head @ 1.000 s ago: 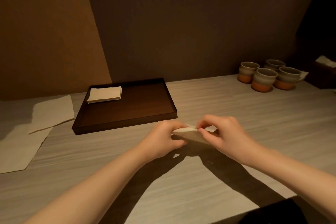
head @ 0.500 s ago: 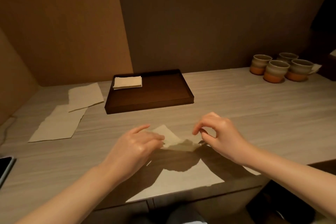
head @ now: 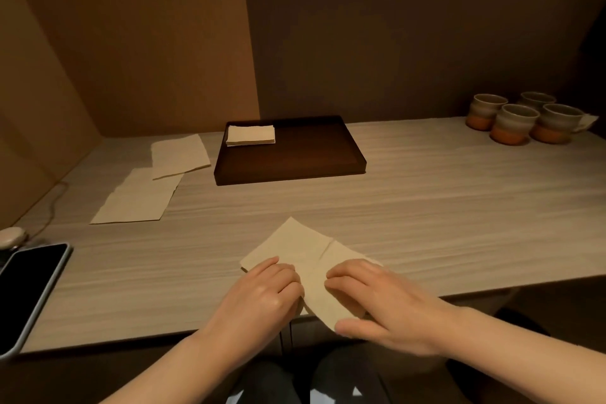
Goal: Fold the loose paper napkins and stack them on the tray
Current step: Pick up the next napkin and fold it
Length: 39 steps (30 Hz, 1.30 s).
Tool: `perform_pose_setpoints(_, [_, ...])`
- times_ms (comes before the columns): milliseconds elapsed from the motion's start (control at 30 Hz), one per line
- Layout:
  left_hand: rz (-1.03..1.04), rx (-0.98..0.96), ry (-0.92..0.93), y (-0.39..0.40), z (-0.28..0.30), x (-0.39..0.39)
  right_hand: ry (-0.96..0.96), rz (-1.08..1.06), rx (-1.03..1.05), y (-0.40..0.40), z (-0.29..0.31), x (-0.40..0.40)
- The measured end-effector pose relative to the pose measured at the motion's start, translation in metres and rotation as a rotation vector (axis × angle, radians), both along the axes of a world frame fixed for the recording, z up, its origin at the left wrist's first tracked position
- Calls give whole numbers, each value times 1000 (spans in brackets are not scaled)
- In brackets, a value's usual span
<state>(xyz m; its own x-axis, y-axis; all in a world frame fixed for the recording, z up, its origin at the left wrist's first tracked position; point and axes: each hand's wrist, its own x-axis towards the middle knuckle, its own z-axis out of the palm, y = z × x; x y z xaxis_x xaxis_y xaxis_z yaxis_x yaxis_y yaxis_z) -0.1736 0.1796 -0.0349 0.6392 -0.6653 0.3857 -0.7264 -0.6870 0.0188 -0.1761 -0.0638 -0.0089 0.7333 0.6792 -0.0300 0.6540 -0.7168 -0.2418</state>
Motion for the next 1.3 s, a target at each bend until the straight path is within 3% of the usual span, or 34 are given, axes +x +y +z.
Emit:
perform_pose_setpoints(167, [35, 3, 20, -1, 10, -8, -109, 10, -61, 8, 4, -17])
perform_pose_setpoints(400, [52, -4, 83, -4, 25, -18, -251, -82, 95, 37, 12, -17])
perform_pose_setpoints(633, [363, -416, 523, 34, 56, -3, 15, -302, 451, 30, 23, -2])
perform_pose_setpoints(767, [372, -717, 680, 43, 90, 10, 221, -419, 684, 33, 36, 5])
perform_pose_setpoints(867, [391, -984, 679, 43, 110, 20, 415, -571, 890, 34, 43, 9])
perform_pose_setpoints(933, [398, -1052, 637, 43, 114, 25, 540, -704, 1010, 34, 40, 14])
perform_pose_setpoints(1000, [426, -947, 574, 40, 109, 26, 655, -830, 1109, 34, 34, 17])
perform_pose_setpoints(1100, [408, -635, 456, 33, 82, 14, 717, -972, 1156, 33, 23, 20])
perform_pose_setpoints(1300, [262, -170, 428, 15, 31, -20, 791, -982, 1120, 30, 13, 16])
